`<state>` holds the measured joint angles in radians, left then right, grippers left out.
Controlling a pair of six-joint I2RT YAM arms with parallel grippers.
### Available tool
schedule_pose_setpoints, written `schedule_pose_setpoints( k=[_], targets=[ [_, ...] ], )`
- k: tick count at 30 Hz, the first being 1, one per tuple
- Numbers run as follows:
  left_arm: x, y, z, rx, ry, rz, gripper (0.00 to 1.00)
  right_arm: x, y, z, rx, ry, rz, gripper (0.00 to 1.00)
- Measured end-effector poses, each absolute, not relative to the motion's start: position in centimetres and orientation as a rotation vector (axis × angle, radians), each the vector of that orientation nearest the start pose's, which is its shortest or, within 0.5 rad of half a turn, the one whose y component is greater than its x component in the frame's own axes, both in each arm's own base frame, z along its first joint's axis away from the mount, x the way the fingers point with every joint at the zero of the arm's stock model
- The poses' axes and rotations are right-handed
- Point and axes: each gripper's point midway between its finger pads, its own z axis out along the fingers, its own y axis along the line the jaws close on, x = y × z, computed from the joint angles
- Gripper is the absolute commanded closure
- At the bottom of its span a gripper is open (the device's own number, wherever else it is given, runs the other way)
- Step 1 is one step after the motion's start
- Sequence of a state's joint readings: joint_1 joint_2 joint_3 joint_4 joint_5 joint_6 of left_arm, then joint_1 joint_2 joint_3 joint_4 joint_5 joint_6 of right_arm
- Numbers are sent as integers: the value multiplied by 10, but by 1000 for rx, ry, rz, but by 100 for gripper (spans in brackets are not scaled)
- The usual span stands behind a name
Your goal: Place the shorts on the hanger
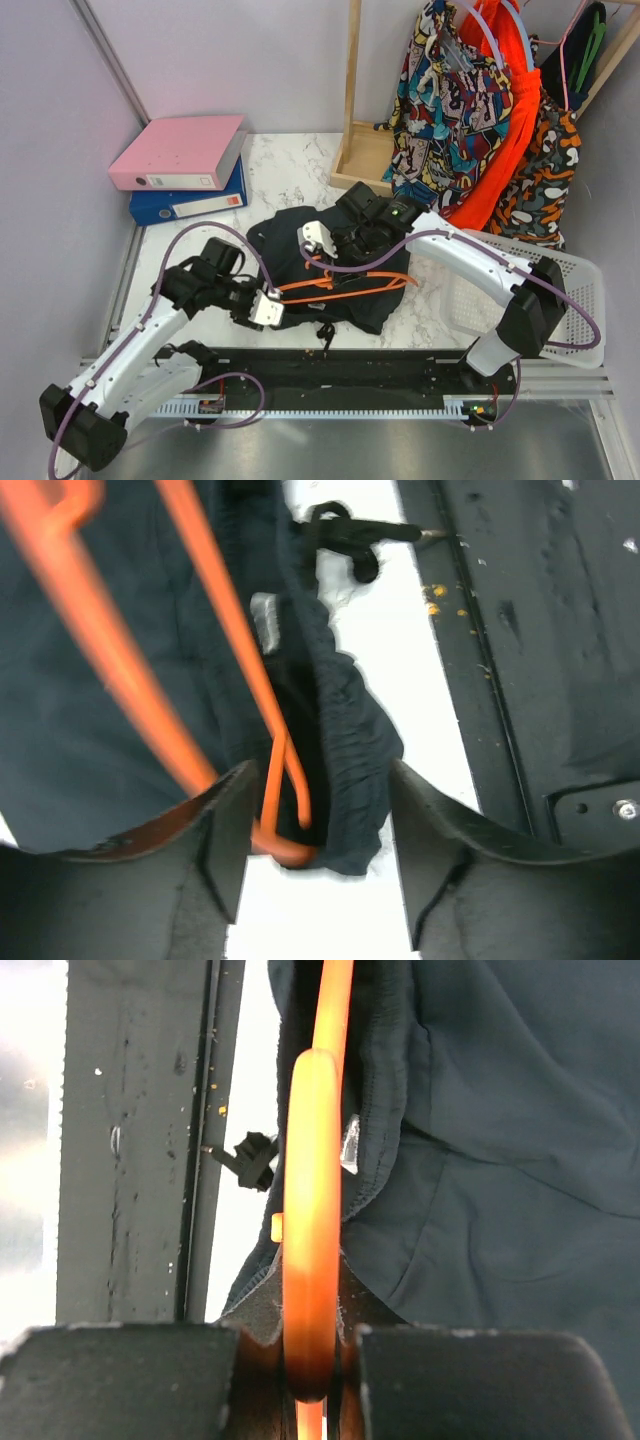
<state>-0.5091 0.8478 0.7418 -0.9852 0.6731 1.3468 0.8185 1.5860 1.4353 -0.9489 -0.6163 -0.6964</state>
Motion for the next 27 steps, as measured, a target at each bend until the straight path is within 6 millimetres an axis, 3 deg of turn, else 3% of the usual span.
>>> schedule_pose_setpoints(
  k=[2, 7, 11, 14, 19, 23, 27],
  targets=[
    [140, -155, 136, 1919, 1381, -557, 29, 183, 312, 171, -1899, 1760, 862, 100],
    [179, -120, 159, 1647, 1617, -515, 28, 170, 314, 163, -1907, 1767, 939, 100],
    [186, -105, 147, 1639, 1748, -593, 30, 168, 316, 164, -1904, 1764, 948, 100],
    [179, -97, 128, 1686, 1815, -654, 30, 170, 315, 162, -1902, 1778, 936, 100],
    [153, -93, 110, 1775, 1782, -665, 27, 171, 309, 157, -1928, 1798, 876, 100],
    [135, -94, 97, 1859, 1753, -684, 27, 166, 304, 153, -1971, 1813, 833, 100],
    [123, -98, 81, 1964, 1727, -698, 28, 158, 312, 152, -1998, 1794, 815, 100]
  ],
)
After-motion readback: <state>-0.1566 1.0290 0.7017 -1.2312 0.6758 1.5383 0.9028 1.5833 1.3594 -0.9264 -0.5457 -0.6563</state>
